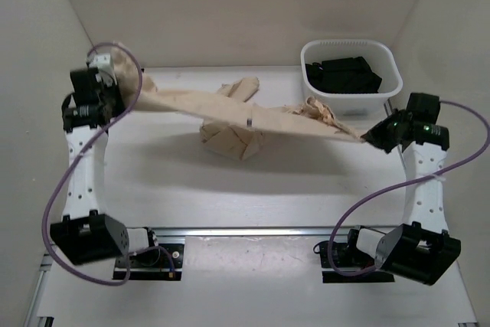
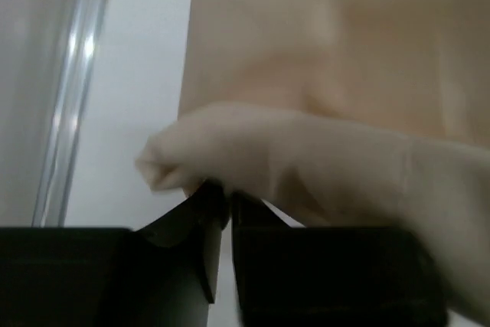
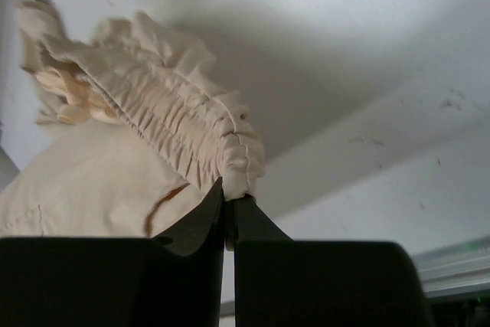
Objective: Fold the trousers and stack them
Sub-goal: Flatten the trousers out
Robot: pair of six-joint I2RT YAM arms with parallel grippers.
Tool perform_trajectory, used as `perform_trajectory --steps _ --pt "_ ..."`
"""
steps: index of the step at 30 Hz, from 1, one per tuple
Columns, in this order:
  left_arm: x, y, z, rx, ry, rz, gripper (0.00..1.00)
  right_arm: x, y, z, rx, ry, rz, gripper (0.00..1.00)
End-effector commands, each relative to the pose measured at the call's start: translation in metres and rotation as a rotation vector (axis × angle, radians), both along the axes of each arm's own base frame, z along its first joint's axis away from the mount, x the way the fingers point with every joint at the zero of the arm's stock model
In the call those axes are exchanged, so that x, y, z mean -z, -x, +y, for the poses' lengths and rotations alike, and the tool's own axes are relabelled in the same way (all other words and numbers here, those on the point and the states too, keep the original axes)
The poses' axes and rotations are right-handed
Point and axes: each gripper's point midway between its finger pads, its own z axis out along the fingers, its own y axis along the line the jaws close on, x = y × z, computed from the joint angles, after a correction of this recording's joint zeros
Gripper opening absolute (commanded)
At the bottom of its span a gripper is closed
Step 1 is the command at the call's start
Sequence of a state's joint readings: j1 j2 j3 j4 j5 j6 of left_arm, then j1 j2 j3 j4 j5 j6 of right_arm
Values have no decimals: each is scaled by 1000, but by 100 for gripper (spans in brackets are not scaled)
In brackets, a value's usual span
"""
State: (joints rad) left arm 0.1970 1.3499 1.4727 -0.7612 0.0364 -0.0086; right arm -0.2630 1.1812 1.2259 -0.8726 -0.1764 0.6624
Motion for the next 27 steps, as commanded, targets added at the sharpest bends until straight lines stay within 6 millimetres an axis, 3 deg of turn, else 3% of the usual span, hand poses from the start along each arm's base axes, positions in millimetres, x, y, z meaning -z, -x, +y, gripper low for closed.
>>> perform_trajectory --steps 1,2,3,4,5,6,9,11,12,14,15,16,18,19,21,22,25,26,27 --pt "116 65 0 -41 35 327 24 45 23 10 0 -64 109 0" --pt "157 96 -6 -39 56 433 32 51 28 11 0 -67 122 0" --pt "171 111 -12 -29 73 465 46 57 34 11 -4 -56 142 0" --pt "176 129 -18 -23 80 464 69 69 42 10 -4 -48 174 0" --pt "205 157 -22 -31 98 538 88 73 48 8 9 -29 176 0" --pt "212 169 -21 -47 103 542 100 79 54 10 9 -32 190 0" --pt "207 192 -22 -72 113 510 100 108 76 14 14 -42 262 0" --pt "183 180 -19 -73 94 432 100 117 82 13 11 -30 277 0" --pt "153 163 -16 -66 83 353 100 122 87 12 18 -21 291 0" --pt "126 144 -13 -58 77 297 100 126 89 10 25 -12 303 0" --pt "123 132 -14 -41 98 311 100 126 90 9 30 -3 305 0" --pt "104 115 -13 -23 104 273 100 129 90 9 30 -3 305 0" --pt "114 92 -21 33 177 329 99 133 91 9 30 -4 308 0" --pt "107 81 -38 105 215 329 97 137 90 9 30 -6 317 0" --pt "130 72 -70 206 194 426 91 139 89 8 29 -8 323 0" --pt "141 75 -75 214 151 469 83 141 89 8 29 -11 335 0" --pt "170 82 -99 277 -4 522 73 142 86 8 29 -10 332 0" --pt "190 92 -99 279 -44 560 73 142 86 8 29 -10 332 0" --pt "195 93 -100 281 -77 547 75 142 86 8 29 -10 332 0"
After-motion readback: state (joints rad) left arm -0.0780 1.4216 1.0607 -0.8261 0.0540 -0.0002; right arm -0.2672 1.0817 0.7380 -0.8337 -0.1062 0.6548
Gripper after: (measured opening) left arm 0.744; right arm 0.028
